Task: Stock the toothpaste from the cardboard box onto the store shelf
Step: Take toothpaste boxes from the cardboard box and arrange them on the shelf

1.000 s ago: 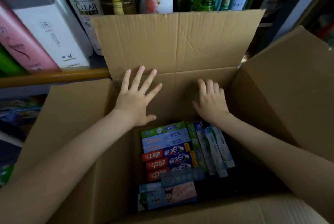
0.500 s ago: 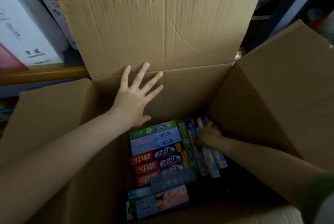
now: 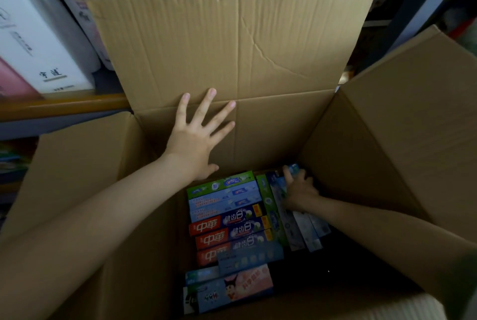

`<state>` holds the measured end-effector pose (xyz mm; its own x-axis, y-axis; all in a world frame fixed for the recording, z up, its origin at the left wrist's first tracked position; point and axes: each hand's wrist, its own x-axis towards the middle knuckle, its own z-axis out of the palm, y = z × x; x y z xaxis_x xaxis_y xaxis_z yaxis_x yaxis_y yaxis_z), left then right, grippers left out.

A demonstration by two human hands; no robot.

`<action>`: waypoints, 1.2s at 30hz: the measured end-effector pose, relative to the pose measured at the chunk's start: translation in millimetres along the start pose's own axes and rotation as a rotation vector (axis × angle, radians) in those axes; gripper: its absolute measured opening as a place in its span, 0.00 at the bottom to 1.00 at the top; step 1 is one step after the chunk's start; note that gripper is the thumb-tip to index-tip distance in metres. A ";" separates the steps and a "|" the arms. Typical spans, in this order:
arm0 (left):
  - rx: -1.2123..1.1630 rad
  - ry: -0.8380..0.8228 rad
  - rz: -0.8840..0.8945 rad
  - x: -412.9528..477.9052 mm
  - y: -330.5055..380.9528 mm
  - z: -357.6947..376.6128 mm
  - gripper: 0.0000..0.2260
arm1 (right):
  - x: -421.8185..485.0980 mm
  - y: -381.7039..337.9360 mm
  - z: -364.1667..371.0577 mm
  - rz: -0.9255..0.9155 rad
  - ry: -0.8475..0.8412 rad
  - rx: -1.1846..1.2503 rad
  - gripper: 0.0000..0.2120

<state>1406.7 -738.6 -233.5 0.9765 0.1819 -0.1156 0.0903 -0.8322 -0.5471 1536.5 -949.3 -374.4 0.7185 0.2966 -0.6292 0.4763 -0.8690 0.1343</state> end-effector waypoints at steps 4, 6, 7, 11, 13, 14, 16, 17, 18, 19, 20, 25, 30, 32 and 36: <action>0.001 -0.022 0.008 -0.1 -0.8 -0.9 0.44 | -7.6 -13.2 -11.6 -0.077 0.056 -0.034 0.52; 0.001 -0.023 0.010 -0.1 -1.2 -1.1 0.44 | -10.6 -18.8 -16.5 -0.136 0.084 -0.030 0.54; 0.001 -0.030 0.013 -0.2 -1.7 -1.8 0.43 | -13.7 -21.1 -20.4 -0.165 0.089 -0.015 0.54; -0.042 -0.064 0.026 1.0 -4.0 -4.5 0.42 | -36.1 -28.0 -50.5 -0.274 0.100 0.191 0.54; -0.115 -0.082 0.031 1.1 -6.3 -6.5 0.41 | -52.6 -27.1 -73.6 -0.329 0.070 0.433 0.51; -0.178 -0.086 0.034 0.0 -7.8 -9.3 0.40 | -63.9 -24.8 -85.4 -0.354 0.039 0.601 0.50; -0.372 -0.073 0.026 -4.5 -10.7 -18.2 0.38 | -96.4 -17.6 -108.9 -0.430 -0.071 0.975 0.48; -0.488 -0.074 0.015 -8.6 -11.8 -26.0 0.36 | -115.8 -13.2 -118.5 -0.487 -0.136 1.154 0.46; -0.615 -0.092 -0.018 -13.7 -11.6 -35.5 0.34 | -135.5 -9.2 -126.4 -0.552 -0.188 1.300 0.44; -0.778 -0.121 -0.078 -20.5 -11.2 -45.9 0.31 | -155.2 -5.2 -131.9 -0.630 -0.217 1.400 0.39; -0.996 -0.155 -0.156 -28.9 -10.1 -57.3 0.29 | -174.9 -2.6 -135.7 -0.714 -0.230 1.464 0.34; -2.252 -0.357 -0.277 -103.0 7.9 -121.1 0.27 | -240.4 -11.4 -136.1 -0.857 -0.263 1.722 0.22; -2.494 -0.065 -0.484 -166.1 21.4 -145.4 0.21 | -293.4 -42.3 -125.5 -0.734 -0.246 1.812 0.20; -2.444 0.033 -0.631 -193.7 19.9 -142.1 0.18 | -307.3 -52.1 -119.3 -0.722 -0.285 1.820 0.20; -2.333 0.200 -0.934 -256.0 11.6 -128.6 0.15 | -329.8 -77.4 -107.9 -0.758 -0.369 1.796 0.20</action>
<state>1182.9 -862.2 -103.6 0.5783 0.7260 -0.3722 0.1237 0.3729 0.9196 1317.5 -937.1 -94.7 0.4169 0.8551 -0.3082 -0.5576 -0.0272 -0.8297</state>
